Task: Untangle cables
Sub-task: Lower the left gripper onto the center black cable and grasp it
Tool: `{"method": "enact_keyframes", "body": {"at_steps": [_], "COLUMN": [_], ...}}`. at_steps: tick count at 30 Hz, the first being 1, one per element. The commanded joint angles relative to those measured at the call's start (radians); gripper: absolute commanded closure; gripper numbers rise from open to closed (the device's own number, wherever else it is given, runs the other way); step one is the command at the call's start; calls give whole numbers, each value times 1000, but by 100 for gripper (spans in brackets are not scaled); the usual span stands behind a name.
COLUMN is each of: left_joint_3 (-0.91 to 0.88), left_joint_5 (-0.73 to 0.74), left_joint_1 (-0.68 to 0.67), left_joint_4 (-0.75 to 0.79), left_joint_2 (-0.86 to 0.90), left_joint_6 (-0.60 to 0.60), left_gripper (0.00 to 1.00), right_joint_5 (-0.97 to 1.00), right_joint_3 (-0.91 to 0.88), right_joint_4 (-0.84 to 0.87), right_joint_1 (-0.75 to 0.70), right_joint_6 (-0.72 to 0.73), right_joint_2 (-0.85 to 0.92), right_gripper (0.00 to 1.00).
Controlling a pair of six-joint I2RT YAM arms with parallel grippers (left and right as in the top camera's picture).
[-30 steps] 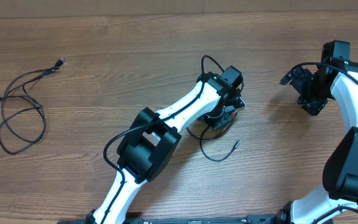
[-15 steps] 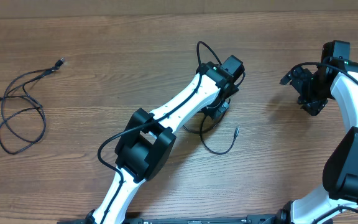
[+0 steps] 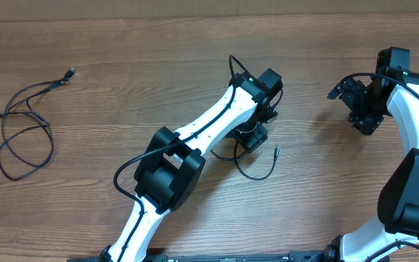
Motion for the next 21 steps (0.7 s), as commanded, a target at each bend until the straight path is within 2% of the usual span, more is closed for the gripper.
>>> {"method": "enact_keyframes", "body": {"at_steps": [1, 9, 11, 21], "left_joint_3": [15, 2, -13, -134], "left_joint_5": [120, 123, 122, 114], "left_joint_1": [36, 53, 43, 23], "left_joint_4": [-38, -29, -14, 75], "left_joint_2": [-37, -37, -37, -37], "left_joint_6": [89, 84, 84, 108], "left_gripper": [28, 13, 3, 0], "right_joint_5": [14, 14, 14, 14], "right_joint_3": [26, 26, 26, 26], "right_joint_4": [6, 6, 6, 6], "right_joint_1": [-2, -2, -2, -2], "right_joint_6": [6, 6, 6, 6], "right_joint_2": [2, 2, 2, 2], "right_gripper": [0, 0, 0, 0]}}
